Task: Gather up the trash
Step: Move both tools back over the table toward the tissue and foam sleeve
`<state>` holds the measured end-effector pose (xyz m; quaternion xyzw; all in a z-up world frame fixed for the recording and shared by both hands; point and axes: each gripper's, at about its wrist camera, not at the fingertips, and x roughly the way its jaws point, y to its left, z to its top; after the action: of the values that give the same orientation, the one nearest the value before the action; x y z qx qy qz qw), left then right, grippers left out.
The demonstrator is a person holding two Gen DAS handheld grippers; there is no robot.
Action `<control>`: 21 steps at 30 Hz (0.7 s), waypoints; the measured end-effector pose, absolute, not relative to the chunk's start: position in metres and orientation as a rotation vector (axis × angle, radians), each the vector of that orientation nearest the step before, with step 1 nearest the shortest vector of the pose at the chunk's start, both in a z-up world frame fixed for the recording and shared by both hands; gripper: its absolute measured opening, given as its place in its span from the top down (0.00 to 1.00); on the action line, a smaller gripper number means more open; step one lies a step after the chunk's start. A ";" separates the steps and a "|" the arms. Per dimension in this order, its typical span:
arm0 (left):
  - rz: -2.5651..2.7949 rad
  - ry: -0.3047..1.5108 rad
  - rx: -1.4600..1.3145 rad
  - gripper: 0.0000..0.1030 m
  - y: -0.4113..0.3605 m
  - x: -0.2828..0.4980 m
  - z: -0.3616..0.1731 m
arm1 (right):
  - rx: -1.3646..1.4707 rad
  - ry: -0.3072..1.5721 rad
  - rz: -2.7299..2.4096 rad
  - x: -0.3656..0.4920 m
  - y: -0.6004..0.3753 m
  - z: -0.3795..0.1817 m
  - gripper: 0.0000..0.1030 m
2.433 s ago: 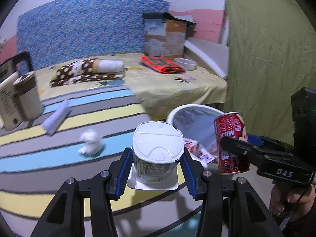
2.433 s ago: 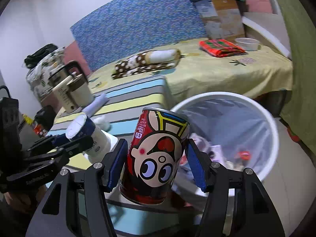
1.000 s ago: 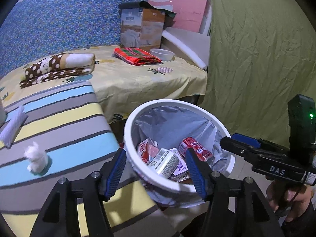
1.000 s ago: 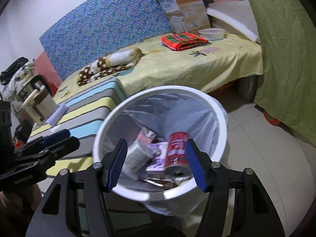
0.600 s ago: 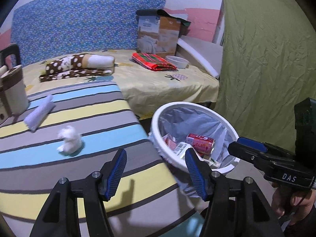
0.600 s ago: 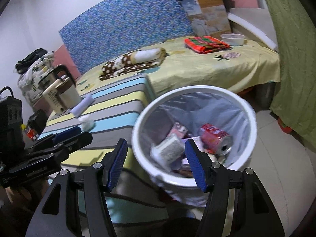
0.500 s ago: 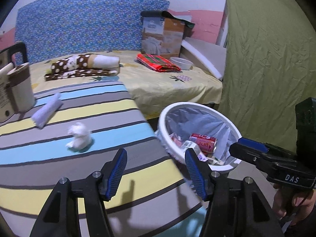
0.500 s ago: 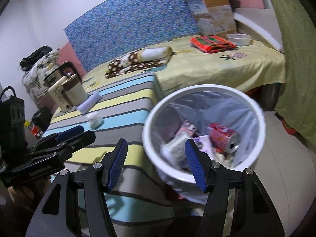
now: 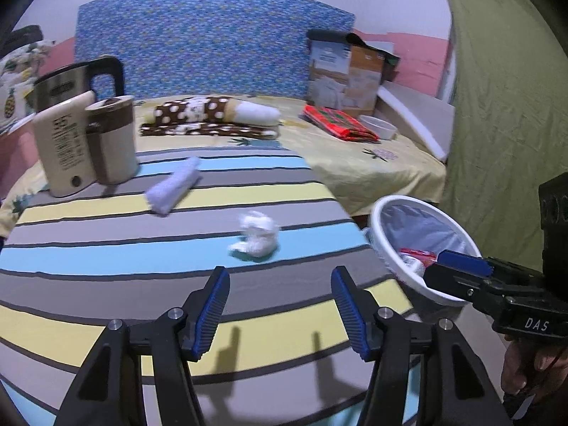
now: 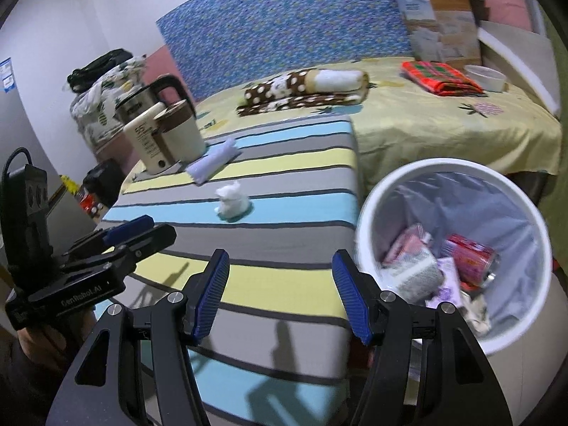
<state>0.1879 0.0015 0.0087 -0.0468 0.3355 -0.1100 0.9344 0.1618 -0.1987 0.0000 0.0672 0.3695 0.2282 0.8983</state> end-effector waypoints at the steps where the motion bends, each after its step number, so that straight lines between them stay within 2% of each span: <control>1: -0.217 0.686 -0.096 0.42 0.006 0.189 0.009 | 0.137 0.769 0.482 0.164 -0.194 0.000 0.40; 13: -0.135 0.679 -0.078 0.42 0.059 0.232 0.007 | 0.066 0.832 0.533 0.200 -0.146 -0.011 0.42; 21: -0.106 0.698 -0.059 0.42 0.085 0.274 -0.007 | 0.043 0.886 0.537 0.225 -0.128 -0.025 0.46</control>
<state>0.2743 0.0852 -0.0068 -0.0290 0.3415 -0.0520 0.9380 0.2249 -0.1283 -0.0252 0.0208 0.4232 0.2567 0.8686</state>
